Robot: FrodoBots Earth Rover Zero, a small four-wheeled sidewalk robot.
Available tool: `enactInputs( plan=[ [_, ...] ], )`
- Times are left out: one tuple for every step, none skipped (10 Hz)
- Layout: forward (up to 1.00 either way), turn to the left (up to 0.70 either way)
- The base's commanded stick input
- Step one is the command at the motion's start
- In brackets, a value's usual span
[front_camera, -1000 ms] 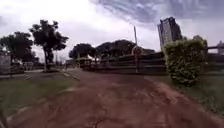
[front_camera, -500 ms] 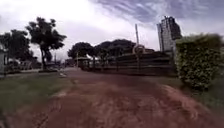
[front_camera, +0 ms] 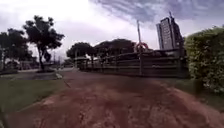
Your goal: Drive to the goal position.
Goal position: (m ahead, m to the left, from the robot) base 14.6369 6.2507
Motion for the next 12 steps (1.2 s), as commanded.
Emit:
enactInputs(
  plan=[
    [1.00,0.05],
    [1.00,0.31],
    [1.00,0.39],
    [1.00,0.40],
    [1.00,0.40],
    [1.00,0.40],
    [1.00,0.40],
    [1.00,0.32],
    [1.00,0.21],
    [1.00,0.01],
    [1.00,0.00],
    [1.00,0.00]
  ],
)
